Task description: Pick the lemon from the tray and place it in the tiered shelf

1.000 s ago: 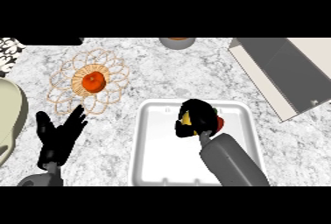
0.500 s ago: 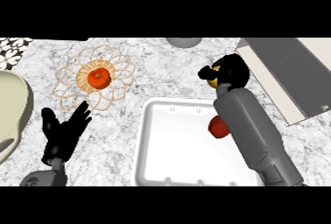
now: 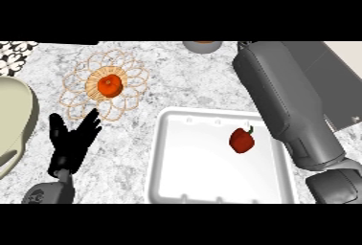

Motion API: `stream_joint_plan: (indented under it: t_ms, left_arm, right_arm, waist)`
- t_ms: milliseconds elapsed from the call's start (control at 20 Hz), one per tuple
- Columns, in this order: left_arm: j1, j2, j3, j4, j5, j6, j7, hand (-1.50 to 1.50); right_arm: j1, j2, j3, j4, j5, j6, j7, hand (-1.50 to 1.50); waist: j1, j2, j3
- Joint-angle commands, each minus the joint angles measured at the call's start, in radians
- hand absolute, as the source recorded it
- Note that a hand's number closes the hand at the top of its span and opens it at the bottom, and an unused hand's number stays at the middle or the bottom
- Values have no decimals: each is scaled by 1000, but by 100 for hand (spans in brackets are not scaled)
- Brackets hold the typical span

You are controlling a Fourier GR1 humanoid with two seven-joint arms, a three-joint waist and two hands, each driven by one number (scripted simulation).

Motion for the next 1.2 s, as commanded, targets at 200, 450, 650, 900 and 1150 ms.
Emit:
stream_joint_plan:
  t_ms: [200, 450, 650, 900, 1150]
  left_arm:
    - [-12, 7, 11, 4, -3, 12, 17, 0]
    - [32, -14, -1, -13, -9, 17, -11, 0]
    - [22, 18, 26, -16, 14, -9, -8, 0]
    - [26, 32, 45, 8, 22, -23, -25, 0]
    - [63, 13, 21, -59, 23, -22, -6, 0]
  right_arm:
    - [-259, -42, -109, 119, 190, 88, 284, 150]
    - [-363, -117, -180, 169, 242, 132, 284, 150]
    - [-410, -180, -214, 185, 269, 136, 269, 150]
    - [-362, -235, -258, 215, 300, 115, 214, 150]
    - [-345, -292, -336, 240, 258, 125, 102, 150]
  waist:
    - [-24, -7, 1]
    - [-16, -4, 2]
    - [-19, -1, 3]
    - [-32, 0, 4]
    - [-27, -3, 5]
